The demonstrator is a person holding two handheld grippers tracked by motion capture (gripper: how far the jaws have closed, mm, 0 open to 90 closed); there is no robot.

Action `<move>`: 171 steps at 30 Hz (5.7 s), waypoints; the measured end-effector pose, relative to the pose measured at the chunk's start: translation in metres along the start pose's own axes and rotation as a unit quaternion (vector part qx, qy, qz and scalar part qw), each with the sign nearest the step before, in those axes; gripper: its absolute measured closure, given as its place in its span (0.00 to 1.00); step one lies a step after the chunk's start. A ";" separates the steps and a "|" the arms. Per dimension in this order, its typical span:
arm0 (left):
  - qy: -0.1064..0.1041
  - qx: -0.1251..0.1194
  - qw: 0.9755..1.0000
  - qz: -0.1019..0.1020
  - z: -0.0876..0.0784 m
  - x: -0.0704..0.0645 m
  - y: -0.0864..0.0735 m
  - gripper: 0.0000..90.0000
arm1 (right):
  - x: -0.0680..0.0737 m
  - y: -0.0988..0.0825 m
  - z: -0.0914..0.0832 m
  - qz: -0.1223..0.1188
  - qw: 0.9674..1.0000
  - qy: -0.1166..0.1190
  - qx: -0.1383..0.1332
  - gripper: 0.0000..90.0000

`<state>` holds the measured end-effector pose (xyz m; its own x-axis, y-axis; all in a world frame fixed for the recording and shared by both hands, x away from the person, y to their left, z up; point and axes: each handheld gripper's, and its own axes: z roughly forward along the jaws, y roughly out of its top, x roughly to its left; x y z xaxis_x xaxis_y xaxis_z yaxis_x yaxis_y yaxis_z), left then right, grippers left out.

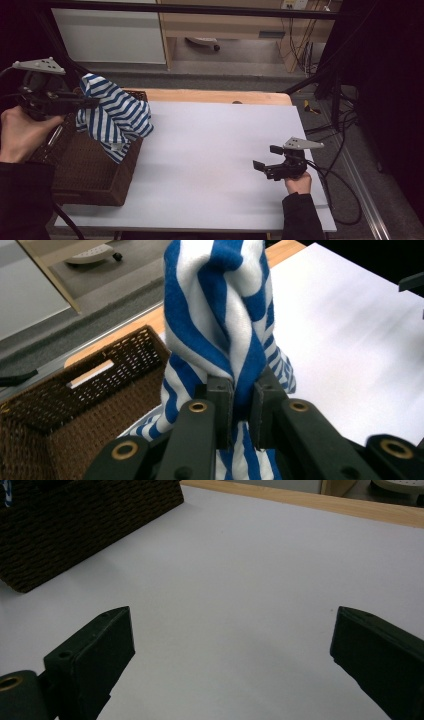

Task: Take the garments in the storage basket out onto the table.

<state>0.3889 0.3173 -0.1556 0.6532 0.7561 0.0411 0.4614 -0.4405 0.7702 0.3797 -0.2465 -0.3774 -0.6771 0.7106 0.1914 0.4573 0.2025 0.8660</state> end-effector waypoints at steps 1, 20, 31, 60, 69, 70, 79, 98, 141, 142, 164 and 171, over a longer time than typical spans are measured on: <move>-0.002 -0.001 1.000 0.002 0.000 -0.001 0.001 0.91 | 0.000 0.000 0.000 0.001 1.000 0.000 0.002 0.05; -0.031 -0.003 0.999 0.030 0.014 -0.026 0.024 0.91 | 0.000 0.000 -0.001 0.002 1.000 -0.001 -0.001 0.05; -0.056 -0.002 0.997 0.045 0.034 -0.043 0.034 0.91 | 0.000 0.000 -0.001 0.002 1.000 -0.001 0.000 0.05; -0.094 0.015 0.993 0.067 0.096 -0.080 0.037 0.91 | -0.001 0.000 -0.002 0.002 1.000 -0.001 0.000 0.05; -0.107 0.019 0.992 0.072 0.115 -0.090 0.036 0.91 | -0.001 0.000 -0.003 0.002 1.000 -0.003 -0.002 0.05; -0.107 0.022 0.991 0.072 0.118 -0.091 0.035 0.91 | -0.001 -0.001 -0.003 0.002 1.000 -0.003 -0.002 0.05; -0.115 0.029 0.990 0.074 0.133 -0.097 0.031 0.91 | -0.001 -0.001 -0.002 0.002 1.000 -0.002 -0.001 0.05; -0.121 0.049 0.989 0.075 0.170 -0.111 0.017 0.91 | -0.001 -0.001 -0.003 0.002 1.000 -0.003 -0.002 0.05; -0.109 0.073 0.990 0.057 0.193 -0.109 -0.016 0.20 | -0.001 -0.001 -0.002 0.001 1.000 -0.001 -0.002 0.05; -0.103 0.072 0.990 0.058 0.190 -0.108 -0.017 0.16 | -0.001 -0.001 -0.002 0.001 1.000 -0.002 -0.002 0.05; -0.075 0.015 0.997 0.024 0.130 -0.073 -0.055 0.02 | -0.001 -0.001 -0.002 0.003 1.000 -0.002 -0.002 0.05; -0.063 0.008 0.998 0.015 0.122 -0.062 -0.076 0.02 | -0.001 -0.001 -0.001 0.005 1.000 -0.002 -0.001 0.05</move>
<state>0.3869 0.2452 -0.2945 0.7361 0.6766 -0.0173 0.4497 -0.4697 0.7597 0.3793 -0.2486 -0.3780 -0.6700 0.7155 0.1979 0.4626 0.1940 0.8651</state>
